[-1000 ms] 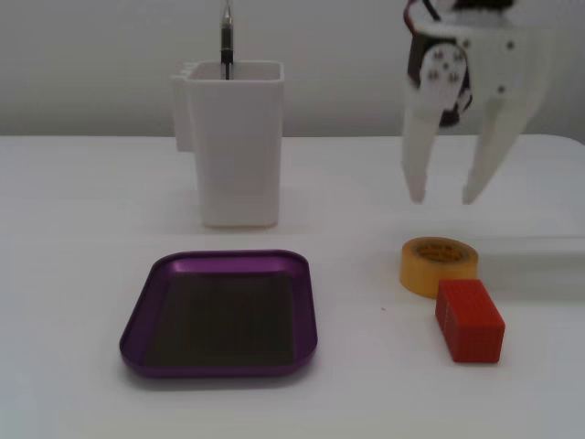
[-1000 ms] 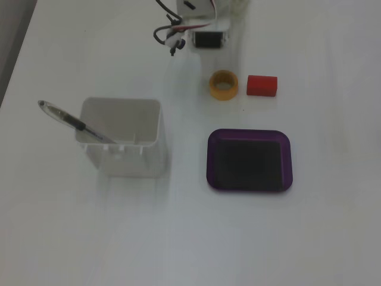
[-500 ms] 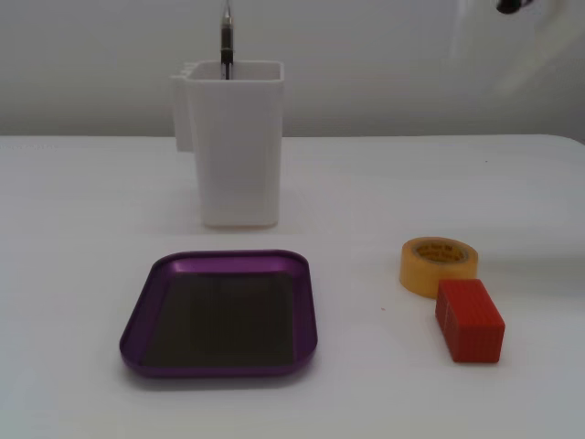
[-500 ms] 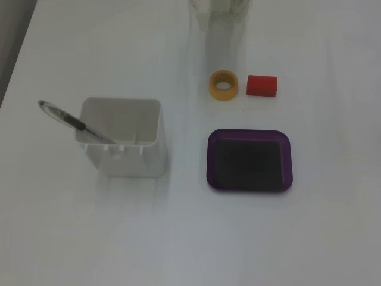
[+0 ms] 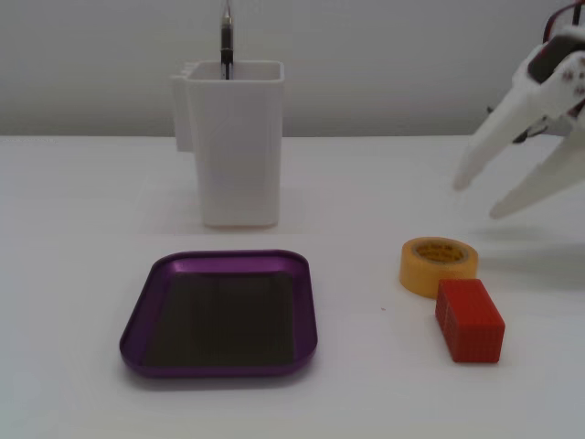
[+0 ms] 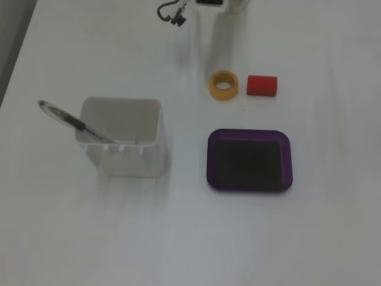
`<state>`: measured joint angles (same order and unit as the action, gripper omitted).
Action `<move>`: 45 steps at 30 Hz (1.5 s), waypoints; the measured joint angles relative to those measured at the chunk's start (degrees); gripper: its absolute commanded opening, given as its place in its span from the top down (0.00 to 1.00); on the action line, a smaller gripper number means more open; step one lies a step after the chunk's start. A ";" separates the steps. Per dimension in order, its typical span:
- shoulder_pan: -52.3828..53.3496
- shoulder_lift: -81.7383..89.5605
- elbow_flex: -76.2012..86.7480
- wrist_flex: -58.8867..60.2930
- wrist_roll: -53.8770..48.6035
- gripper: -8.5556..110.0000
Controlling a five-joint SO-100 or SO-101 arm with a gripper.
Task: Remove the yellow tape from the box.
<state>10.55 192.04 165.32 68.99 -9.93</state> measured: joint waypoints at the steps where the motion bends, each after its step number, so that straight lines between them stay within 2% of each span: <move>1: -0.09 0.44 1.76 0.00 0.00 0.84; 8: -0.09 0.44 4.57 0.00 0.09 0.85; 12: -0.09 0.44 7.56 0.00 0.09 0.94; 45: -0.09 0.44 9.93 -0.88 0.09 0.93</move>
<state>10.46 192.48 175.25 68.12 -9.84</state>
